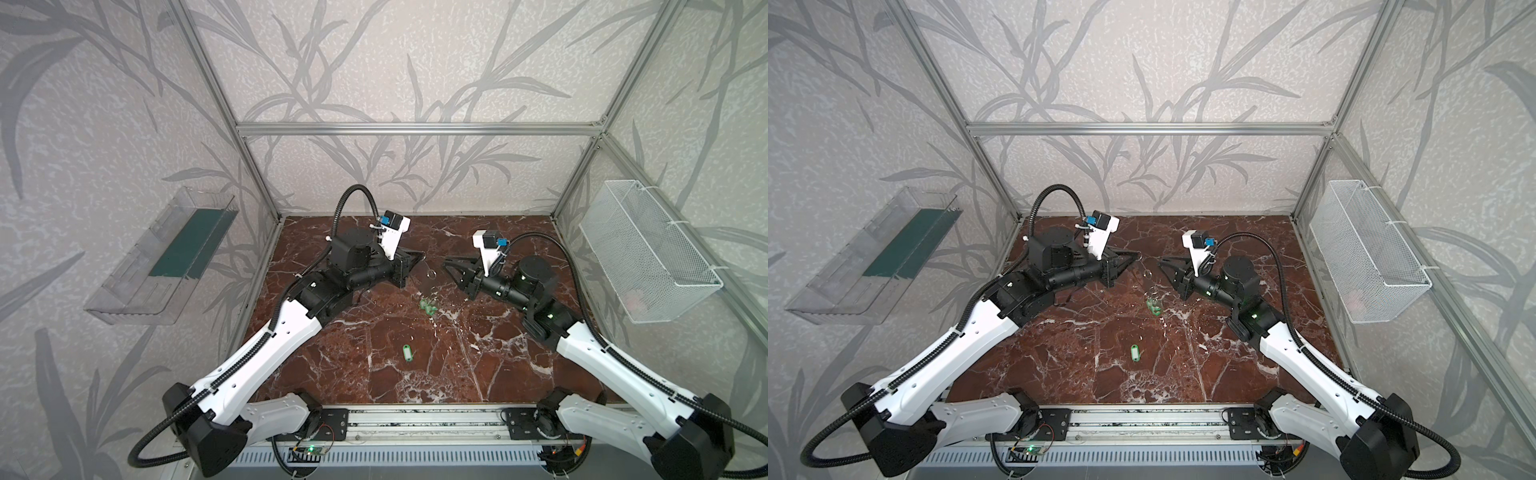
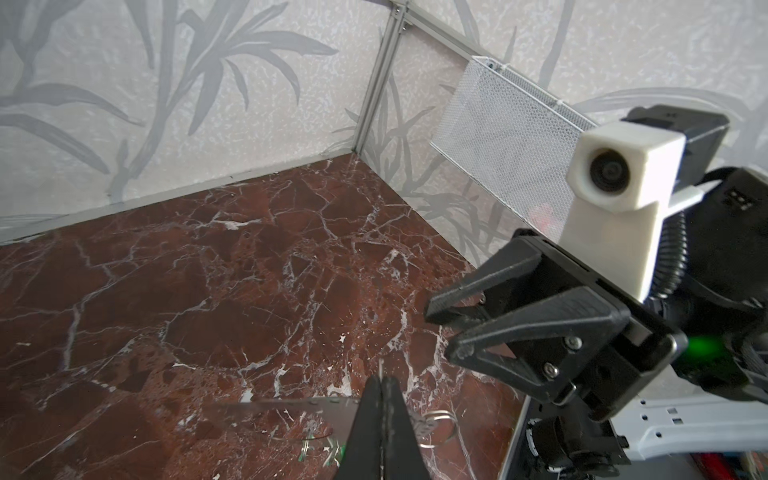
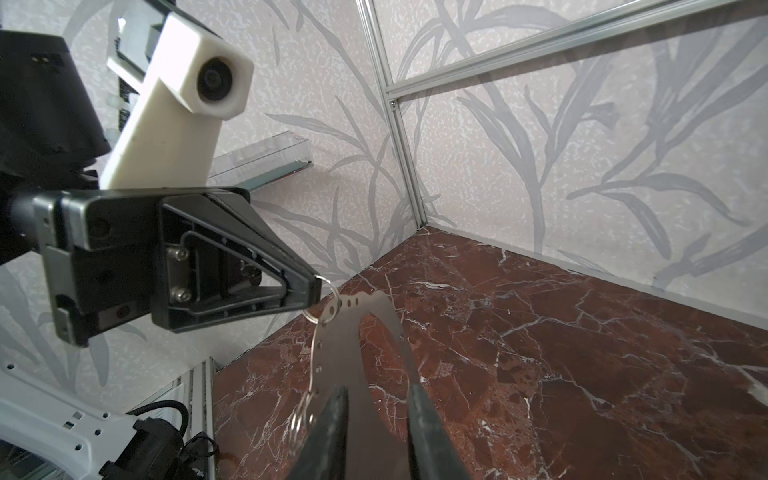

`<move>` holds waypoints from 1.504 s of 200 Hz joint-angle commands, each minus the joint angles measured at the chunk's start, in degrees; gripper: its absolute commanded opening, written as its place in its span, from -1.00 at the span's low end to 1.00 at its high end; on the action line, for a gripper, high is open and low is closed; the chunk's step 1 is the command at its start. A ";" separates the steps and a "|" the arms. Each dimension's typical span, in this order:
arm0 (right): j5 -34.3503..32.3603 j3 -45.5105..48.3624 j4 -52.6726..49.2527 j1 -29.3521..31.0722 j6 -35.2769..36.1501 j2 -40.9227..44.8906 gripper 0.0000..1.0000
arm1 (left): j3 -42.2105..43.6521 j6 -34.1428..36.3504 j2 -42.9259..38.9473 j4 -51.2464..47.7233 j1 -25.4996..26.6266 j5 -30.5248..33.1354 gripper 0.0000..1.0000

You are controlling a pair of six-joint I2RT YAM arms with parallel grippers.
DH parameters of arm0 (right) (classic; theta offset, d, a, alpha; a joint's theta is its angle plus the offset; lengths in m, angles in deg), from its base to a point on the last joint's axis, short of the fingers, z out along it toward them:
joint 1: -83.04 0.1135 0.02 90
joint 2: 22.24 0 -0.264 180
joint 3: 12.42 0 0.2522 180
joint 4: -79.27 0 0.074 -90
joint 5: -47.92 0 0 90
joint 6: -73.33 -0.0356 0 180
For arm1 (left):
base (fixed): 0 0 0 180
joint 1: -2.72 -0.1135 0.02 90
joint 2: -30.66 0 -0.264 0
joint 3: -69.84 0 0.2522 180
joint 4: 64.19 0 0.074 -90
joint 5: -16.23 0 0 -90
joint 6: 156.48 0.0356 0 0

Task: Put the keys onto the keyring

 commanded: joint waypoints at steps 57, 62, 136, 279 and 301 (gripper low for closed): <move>-1.48 -1.34 -0.76 0.54 0.44 -0.37 -0.46 | -5.35 -6.14 1.01 -4.92 0.25 13.00 -1.00; -1.47 -1.34 -0.79 0.54 0.45 -0.46 -0.46 | -5.57 -6.21 1.10 -5.31 0.25 13.10 -1.00; -1.14 -1.86 -0.82 1.33 0.80 -1.34 -0.44 | -5.80 -4.90 1.82 -5.20 0.26 9.05 -1.00; 9.95 -0.45 9.19 -2.27 -8.52 -1.64 -0.38 | -1.95 -2.97 2.89 1.01 0.27 -10.74 -1.00; 11.13 -1.37 8.76 -2.28 -8.43 -2.46 -0.44 | -1.84 -3.32 3.07 1.27 0.24 -11.66 -1.00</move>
